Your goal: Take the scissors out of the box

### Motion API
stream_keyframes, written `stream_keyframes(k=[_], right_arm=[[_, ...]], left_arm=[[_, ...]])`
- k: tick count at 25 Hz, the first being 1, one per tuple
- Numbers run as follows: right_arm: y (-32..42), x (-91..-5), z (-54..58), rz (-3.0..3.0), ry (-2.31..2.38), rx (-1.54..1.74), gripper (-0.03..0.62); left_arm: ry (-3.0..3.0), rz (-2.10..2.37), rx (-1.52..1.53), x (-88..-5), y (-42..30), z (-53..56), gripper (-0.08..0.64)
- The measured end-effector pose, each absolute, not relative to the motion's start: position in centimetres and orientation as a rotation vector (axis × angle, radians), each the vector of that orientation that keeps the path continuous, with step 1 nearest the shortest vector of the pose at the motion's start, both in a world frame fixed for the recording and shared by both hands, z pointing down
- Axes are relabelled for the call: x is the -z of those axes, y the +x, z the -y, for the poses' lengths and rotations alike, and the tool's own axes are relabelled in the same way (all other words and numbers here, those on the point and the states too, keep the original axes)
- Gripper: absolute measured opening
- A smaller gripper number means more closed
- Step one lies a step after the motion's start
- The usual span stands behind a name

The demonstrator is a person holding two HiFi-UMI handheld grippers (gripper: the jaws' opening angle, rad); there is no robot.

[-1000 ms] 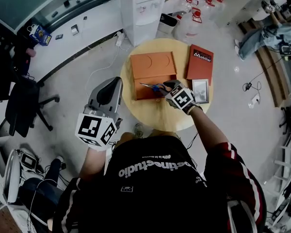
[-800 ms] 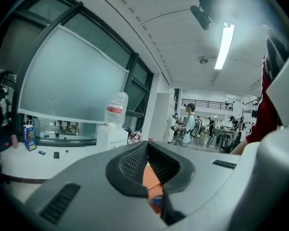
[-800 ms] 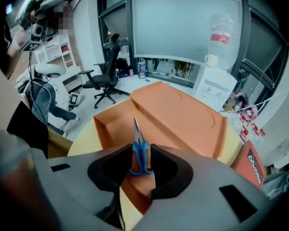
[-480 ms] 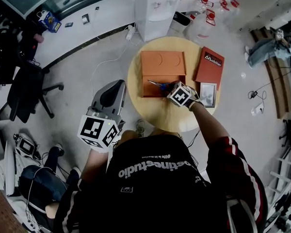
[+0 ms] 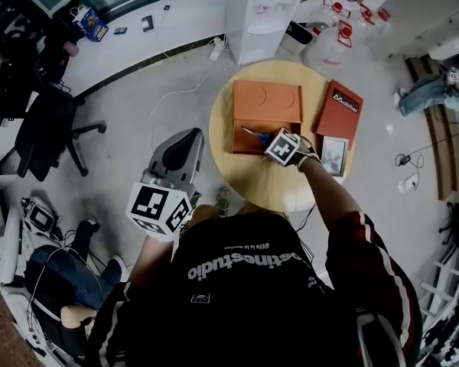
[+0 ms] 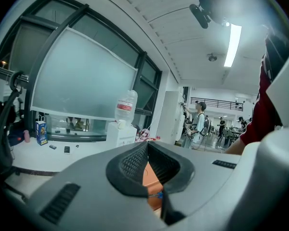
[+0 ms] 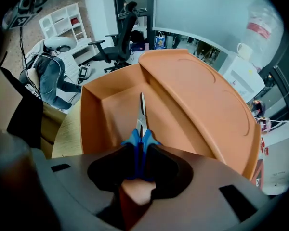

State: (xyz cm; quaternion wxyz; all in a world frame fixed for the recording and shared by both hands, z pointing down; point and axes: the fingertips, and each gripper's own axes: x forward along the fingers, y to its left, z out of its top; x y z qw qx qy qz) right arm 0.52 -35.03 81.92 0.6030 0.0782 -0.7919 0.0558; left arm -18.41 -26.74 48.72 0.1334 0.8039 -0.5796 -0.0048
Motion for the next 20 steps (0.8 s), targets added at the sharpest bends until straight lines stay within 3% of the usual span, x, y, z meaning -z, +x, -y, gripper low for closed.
stream_keyframes(k=[20], right_arm=[[0.9, -82.0, 34.8, 1.801, 0.114, -0.107, 0.116]], left_arm=[[2.306, 1.714, 0.028, -48.5, -19.3, 26.6, 0.017]])
